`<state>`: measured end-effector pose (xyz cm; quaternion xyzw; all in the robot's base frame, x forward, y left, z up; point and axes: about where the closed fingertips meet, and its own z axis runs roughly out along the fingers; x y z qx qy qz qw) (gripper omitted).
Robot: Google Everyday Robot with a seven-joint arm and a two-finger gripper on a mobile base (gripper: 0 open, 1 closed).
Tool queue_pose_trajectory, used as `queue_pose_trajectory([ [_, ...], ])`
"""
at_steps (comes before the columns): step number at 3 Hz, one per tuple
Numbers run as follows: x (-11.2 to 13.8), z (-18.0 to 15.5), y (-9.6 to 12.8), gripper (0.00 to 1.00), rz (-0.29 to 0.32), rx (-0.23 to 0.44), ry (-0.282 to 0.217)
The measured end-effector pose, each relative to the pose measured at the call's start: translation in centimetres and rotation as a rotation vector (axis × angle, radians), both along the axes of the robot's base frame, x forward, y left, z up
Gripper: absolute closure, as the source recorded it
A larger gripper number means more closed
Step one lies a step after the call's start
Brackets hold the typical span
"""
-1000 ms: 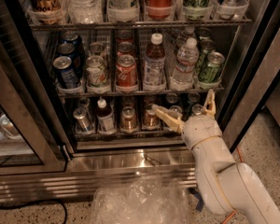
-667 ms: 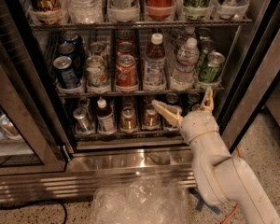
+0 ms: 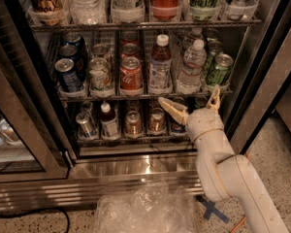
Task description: Pick water bottle from middle shelf of fridge
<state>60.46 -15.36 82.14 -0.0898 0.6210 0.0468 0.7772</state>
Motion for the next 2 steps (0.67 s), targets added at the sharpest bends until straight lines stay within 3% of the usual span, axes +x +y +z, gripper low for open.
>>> queue_pose_trajectory([
  [2, 0.0, 0.0, 0.0, 0.4, 0.0, 0.0, 0.0],
])
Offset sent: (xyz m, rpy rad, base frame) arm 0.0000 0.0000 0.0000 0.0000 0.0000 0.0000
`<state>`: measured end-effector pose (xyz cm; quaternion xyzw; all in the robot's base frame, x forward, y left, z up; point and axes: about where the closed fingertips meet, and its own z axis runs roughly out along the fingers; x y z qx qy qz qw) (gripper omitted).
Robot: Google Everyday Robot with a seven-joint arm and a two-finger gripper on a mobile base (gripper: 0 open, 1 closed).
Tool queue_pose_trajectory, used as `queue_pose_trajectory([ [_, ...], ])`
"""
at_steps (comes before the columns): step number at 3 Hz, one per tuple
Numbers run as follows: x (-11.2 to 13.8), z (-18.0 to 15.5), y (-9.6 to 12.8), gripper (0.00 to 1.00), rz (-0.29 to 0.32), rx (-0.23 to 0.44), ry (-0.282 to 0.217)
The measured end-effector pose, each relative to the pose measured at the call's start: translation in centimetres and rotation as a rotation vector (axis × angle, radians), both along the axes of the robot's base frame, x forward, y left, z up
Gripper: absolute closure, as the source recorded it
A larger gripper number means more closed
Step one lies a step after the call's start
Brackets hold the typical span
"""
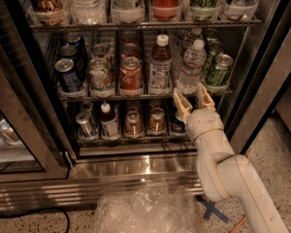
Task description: Pick water bottle from middle shelf of fridge
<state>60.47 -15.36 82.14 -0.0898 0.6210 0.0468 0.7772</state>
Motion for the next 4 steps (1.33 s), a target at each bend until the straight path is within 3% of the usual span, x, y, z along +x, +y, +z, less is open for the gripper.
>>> queue_pose_trajectory([
  [2, 0.04, 0.04, 0.08, 0.23, -0.001, -0.002, -0.001],
  [4, 0.77, 0.83, 0.01, 0.35, -0.013, 0.009, -0.014],
])
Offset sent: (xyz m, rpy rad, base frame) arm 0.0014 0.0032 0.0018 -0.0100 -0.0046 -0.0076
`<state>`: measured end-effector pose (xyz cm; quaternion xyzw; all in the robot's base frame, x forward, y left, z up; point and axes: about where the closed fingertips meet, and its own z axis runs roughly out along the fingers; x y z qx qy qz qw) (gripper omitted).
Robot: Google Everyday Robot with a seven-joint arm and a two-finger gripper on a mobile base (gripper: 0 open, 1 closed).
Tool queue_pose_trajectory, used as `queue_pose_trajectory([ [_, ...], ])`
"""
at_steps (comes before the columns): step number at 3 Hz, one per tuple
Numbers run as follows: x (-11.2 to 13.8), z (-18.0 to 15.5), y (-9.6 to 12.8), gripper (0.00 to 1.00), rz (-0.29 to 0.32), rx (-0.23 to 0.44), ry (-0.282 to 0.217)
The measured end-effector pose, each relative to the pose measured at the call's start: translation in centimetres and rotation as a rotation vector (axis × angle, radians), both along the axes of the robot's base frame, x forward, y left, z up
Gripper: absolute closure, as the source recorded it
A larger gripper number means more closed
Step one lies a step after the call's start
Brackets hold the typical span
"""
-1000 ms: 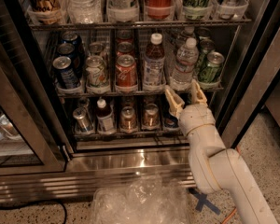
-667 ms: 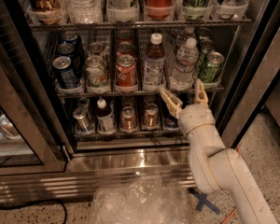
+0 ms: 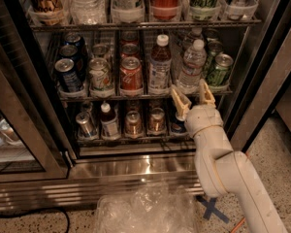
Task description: Pick water bottle from middle shelf of fridge
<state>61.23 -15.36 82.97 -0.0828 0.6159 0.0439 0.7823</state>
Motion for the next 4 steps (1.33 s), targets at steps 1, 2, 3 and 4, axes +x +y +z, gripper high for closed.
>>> queue_pose_trajectory([
  [1, 0.8, 0.6, -0.3, 0.32, -0.015, 0.01, -0.006],
  [2, 1.9, 0.8, -0.7, 0.28, -0.029, 0.019, -0.007],
  [3, 2.9, 0.7, -1.0, 0.29, -0.04, 0.023, -0.002],
  [4, 4.1, 0.6, -1.2, 0.3, -0.051, 0.024, 0.002],
])
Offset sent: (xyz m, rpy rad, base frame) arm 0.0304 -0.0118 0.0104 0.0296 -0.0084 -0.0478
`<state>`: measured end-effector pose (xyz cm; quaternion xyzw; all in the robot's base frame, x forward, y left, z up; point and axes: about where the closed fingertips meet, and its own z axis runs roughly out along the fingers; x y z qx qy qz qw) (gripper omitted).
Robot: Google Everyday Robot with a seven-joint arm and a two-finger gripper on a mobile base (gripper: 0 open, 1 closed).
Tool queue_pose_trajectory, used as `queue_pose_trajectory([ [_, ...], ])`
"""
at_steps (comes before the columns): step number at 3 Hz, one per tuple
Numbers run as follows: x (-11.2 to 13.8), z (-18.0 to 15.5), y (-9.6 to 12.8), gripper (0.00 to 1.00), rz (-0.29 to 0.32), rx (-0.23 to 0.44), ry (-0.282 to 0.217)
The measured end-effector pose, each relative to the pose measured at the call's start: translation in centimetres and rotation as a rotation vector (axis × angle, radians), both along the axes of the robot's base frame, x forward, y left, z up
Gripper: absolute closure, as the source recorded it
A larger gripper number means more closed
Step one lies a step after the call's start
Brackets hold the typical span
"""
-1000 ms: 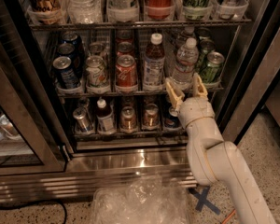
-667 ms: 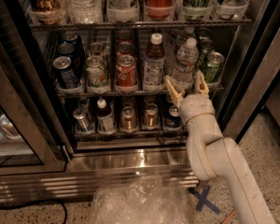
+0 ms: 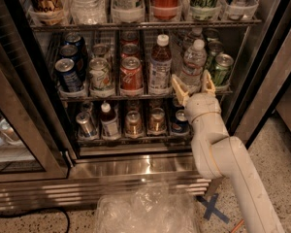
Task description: Pick water bottle from middle shelf of fridge
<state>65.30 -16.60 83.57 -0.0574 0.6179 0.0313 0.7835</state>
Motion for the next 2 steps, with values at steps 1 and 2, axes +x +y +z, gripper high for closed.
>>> queue_pose_trajectory([
  [1, 1.2, 0.3, -0.2, 0.29, -0.01, -0.001, -0.005],
  [2, 2.4, 0.5, -0.1, 0.28, -0.011, -0.007, -0.006],
])
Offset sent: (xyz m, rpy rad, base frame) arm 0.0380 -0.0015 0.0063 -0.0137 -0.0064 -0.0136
